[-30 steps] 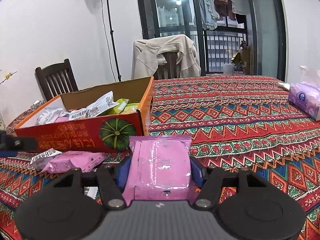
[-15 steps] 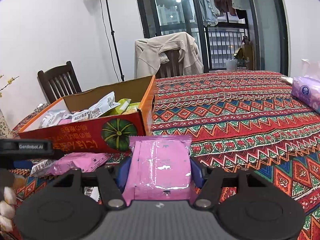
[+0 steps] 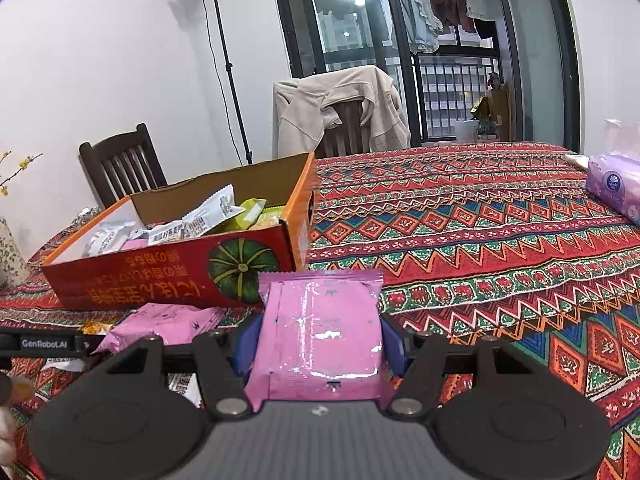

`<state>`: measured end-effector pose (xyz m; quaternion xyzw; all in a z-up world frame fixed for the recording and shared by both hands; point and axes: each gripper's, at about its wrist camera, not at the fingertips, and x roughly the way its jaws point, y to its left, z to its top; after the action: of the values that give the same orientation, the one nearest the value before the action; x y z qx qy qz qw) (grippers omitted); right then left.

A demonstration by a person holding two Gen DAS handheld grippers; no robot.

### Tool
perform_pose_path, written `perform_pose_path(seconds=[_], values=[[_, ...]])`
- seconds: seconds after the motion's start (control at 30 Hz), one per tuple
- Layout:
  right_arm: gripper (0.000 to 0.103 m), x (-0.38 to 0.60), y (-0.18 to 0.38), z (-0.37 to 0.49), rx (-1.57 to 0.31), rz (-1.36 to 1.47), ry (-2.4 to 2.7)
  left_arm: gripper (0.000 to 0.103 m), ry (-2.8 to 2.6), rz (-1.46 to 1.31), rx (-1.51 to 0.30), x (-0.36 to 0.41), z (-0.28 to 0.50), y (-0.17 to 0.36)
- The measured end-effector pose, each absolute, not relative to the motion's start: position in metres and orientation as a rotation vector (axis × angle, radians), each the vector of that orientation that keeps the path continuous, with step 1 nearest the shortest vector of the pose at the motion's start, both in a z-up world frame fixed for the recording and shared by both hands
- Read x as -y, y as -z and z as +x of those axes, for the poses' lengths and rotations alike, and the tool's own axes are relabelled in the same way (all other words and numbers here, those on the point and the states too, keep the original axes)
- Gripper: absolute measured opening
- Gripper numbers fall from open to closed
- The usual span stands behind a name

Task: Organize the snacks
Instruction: 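Carry both packets over the box and open both grippers to drop them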

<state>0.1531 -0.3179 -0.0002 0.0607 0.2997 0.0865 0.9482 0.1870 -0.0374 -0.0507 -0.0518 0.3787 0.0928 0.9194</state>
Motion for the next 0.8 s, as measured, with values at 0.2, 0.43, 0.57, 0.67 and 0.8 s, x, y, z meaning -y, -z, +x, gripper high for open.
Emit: perform_pose_path(seconds=[0.2, 0.43, 0.57, 0.67, 0.8], values=[[0.061, 0.316, 0.001, 0.155, -0.615, 0.12, -0.175, 0.071, -0.18, -0.054, -0.744, 0.041, 0.177, 0.053], [0.061, 0.315, 0.001, 0.154, -0.604, 0.115, -0.18, 0.049, -0.13, -0.019, -0.711, 0.046, 0.166, 0.052], [0.061, 0.314, -0.001, 0.149, -0.578, 0.114, -0.194, 0.049, -0.122, -0.035, -0.702, 0.042, 0.163, 0.051], [0.061, 0.312, -0.004, 0.145, -0.556, 0.109, -0.204, 0.049, -0.115, -0.046, -0.676, 0.039, 0.158, 0.046], [0.061, 0.306, -0.008, 0.14, -0.534, 0.083, -0.214, 0.049, -0.102, -0.054, -0.624, 0.037, 0.15, 0.035]])
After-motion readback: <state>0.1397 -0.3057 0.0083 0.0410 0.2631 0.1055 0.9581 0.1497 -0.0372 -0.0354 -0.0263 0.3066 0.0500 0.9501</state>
